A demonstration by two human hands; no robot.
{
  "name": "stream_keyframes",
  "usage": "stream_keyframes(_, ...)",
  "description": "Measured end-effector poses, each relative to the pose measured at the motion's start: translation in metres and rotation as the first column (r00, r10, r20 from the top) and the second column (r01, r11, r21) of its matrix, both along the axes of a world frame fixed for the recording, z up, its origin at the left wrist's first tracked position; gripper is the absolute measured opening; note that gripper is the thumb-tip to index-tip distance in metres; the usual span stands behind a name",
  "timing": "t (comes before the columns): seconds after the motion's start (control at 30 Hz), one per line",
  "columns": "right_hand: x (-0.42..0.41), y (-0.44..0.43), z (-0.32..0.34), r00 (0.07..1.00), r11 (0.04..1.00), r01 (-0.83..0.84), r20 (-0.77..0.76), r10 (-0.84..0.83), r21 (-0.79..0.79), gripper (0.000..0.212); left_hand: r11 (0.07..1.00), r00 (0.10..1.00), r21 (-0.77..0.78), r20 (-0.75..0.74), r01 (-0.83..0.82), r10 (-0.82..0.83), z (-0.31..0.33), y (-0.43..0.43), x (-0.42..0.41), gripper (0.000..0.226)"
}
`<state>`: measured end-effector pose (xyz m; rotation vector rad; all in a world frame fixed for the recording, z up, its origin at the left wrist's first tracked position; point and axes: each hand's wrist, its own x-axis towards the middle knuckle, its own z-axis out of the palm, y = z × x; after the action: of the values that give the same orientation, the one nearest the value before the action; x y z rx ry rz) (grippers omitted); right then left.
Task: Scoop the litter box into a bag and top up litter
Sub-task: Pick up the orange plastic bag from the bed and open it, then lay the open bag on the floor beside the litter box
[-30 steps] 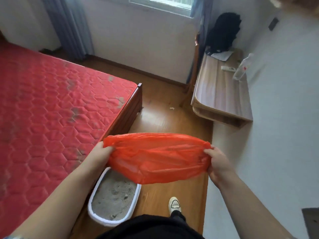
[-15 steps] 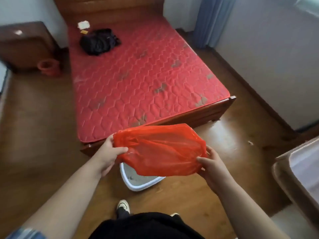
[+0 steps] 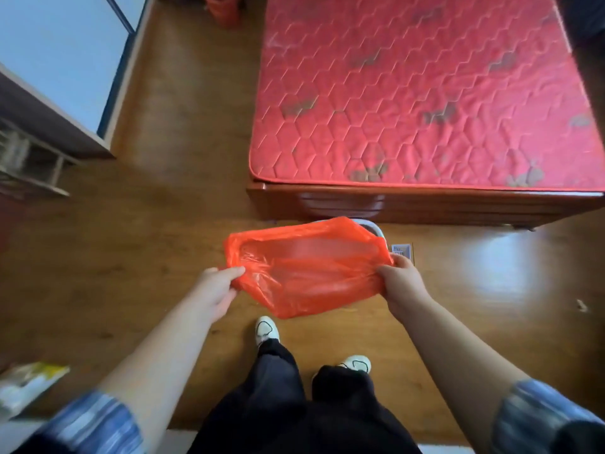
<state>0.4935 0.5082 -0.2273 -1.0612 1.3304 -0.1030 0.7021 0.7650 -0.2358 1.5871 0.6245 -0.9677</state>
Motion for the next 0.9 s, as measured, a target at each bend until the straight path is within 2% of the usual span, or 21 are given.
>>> stream_keyframes(0.1, 0.023, 0.025, -0.031, 0.993, 0.995, 0.100, -0.066, -0.098, 0.029, 0.040, 1.000, 0.997, 0.017, -0.071, 0.013, -0.011, -0.029, 0.011, 0.018, 0.018)
stream_keyframes(0.2, 0.048, 0.044, -0.051, 0.980, 0.985, 0.168, -0.115, -0.162, 0.041, 0.035, 0.999, 0.995, 0.004, -0.092, 0.044, -0.043, -0.055, 0.018, 0.038, 0.026)
stream_keyframes(0.27, 0.063, 0.053, -0.063, 0.980, 0.986, 0.160, -0.125, -0.153, 0.048, 0.030, 0.997, 0.994, 0.002, -0.076, 0.079, -0.078, -0.070, 0.024, 0.049, 0.033)
stream_keyframes(0.37, 0.082, 0.061, -0.090, 0.986, 0.993, 0.103, -0.134, -0.095, 0.053, 0.024, 0.989, 0.987, 0.015, -0.069, 0.147, -0.145, -0.097, 0.030, 0.059, 0.031)
stream_keyframes(0.5, 0.107, 0.063, -0.157, 0.988, 0.998, -0.023, -0.148, 0.033, 0.064, 0.026, 0.977, 0.983, 0.107, -0.028, 0.183, -0.181, -0.164, 0.034, 0.069, 0.030)
stream_keyframes(0.67, 0.134, 0.065, -0.295, 0.944, 0.957, -0.272, -0.164, 0.285, 0.102, 0.033, 0.956, 0.987, 0.274, 0.092, 0.105, -0.135, -0.300, 0.042, 0.088, 0.030)
stream_keyframes(0.73, 0.144, 0.065, -0.354, 0.890, 0.913, -0.407, -0.215, 0.401, 0.018, 0.039, 0.940, 0.982, 0.328, 0.127, 0.093, -0.142, -0.368, 0.051, 0.098, 0.035)
stream_keyframes(0.83, 0.165, 0.064, -0.430, 0.826, 0.830, -0.541, -0.268, 0.495, -0.136, 0.039, 0.913, 0.972, 0.409, 0.214, 0.001, -0.097, -0.454, 0.060, 0.116, 0.068)
stream_keyframes(0.9, 0.182, 0.065, -0.480, 0.796, 0.767, -0.596, -0.296, 0.528, -0.238, 0.038, 0.882, 0.957, 0.470, 0.267, -0.024, -0.116, -0.497, 0.061, 0.131, 0.074)
